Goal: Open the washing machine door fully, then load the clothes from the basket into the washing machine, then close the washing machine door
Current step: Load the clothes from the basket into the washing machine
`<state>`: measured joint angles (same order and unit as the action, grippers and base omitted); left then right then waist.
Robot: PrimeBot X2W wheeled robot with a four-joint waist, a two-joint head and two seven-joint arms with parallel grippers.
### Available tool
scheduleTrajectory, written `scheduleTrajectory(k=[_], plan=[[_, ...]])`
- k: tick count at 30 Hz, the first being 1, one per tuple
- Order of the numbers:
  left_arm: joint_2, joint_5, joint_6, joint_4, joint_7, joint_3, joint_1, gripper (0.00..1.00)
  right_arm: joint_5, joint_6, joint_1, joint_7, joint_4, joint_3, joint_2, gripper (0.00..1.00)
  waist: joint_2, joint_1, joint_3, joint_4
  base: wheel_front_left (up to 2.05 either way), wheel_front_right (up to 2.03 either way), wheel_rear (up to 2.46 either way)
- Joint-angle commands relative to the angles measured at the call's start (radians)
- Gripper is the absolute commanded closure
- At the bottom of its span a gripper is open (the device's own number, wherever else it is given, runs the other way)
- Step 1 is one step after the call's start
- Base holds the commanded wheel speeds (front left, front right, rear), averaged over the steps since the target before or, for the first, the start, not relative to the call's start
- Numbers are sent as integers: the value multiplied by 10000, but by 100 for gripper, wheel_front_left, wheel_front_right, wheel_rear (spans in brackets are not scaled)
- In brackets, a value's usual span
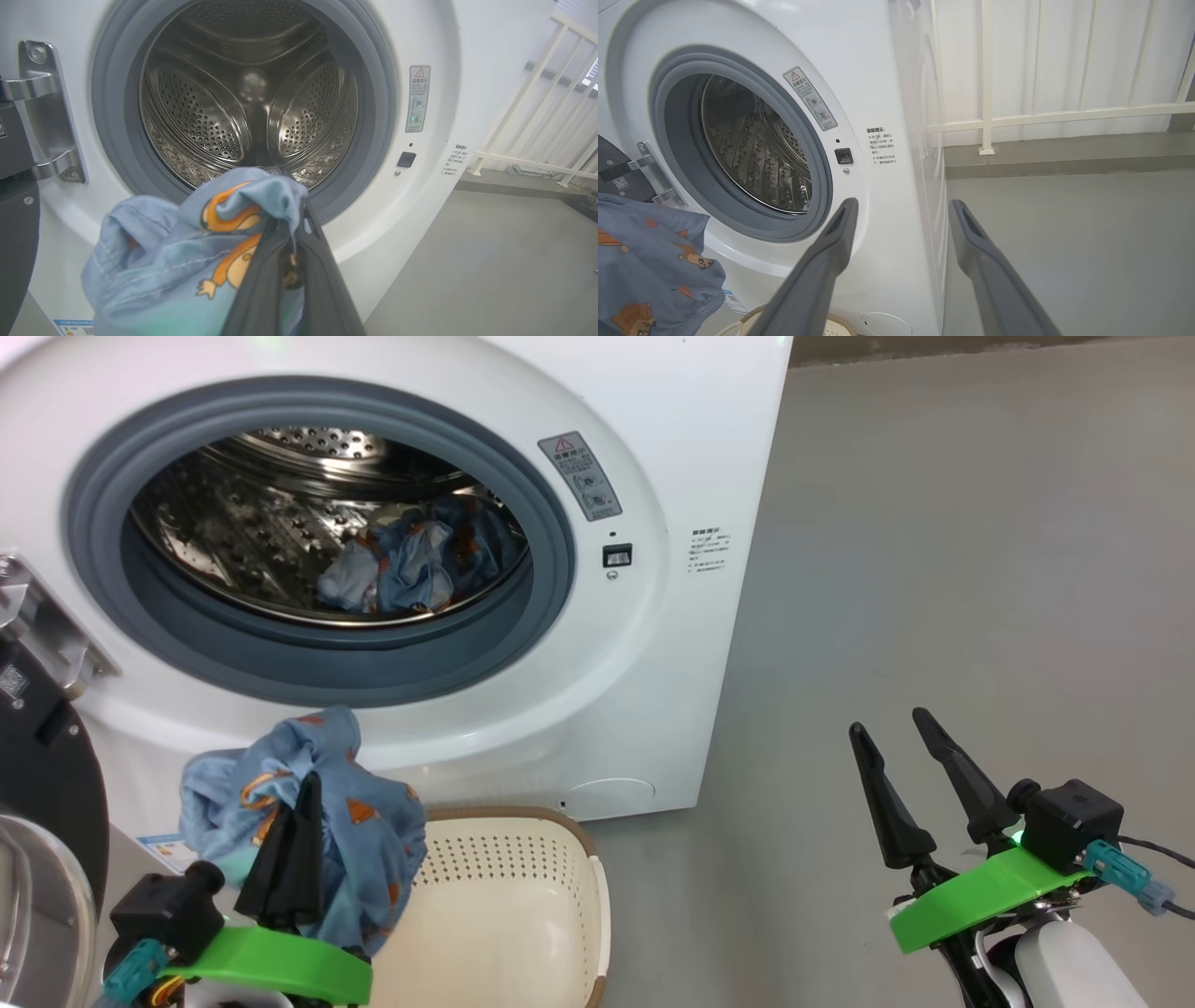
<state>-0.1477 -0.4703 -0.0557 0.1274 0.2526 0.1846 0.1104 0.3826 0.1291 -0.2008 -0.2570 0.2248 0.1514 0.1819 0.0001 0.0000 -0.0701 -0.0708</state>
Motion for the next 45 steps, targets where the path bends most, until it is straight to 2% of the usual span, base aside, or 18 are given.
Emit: scheduleTrajectory(k=[1,17,25,35,45], plan=[[-136,173,81,-395,91,-406,109,100,116,16,25,-48,-255,171,78,0,-1,0,40,39,0,0,0],[119,480,24,-460,91,-668,-82,100,115,16,61,-48,-281,209,103,0,-1,0,128,41,0,0,0],[220,442,-88,-486,91,-798,457,100,129,16,15,-48,-312,251,102,0,-1,0,-71,-16,0,0,0],[5,524,-284,592,91,-916,2746,100,114,16,-311,-48,-377,324,77,0,-1,0,-794,-362,0,0,0],[-87,422,-550,3147,91,-1036,5732,100,-64,16,-687,-48,-590,257,-165,0,-1,0,-2278,-891,0,0,0]])
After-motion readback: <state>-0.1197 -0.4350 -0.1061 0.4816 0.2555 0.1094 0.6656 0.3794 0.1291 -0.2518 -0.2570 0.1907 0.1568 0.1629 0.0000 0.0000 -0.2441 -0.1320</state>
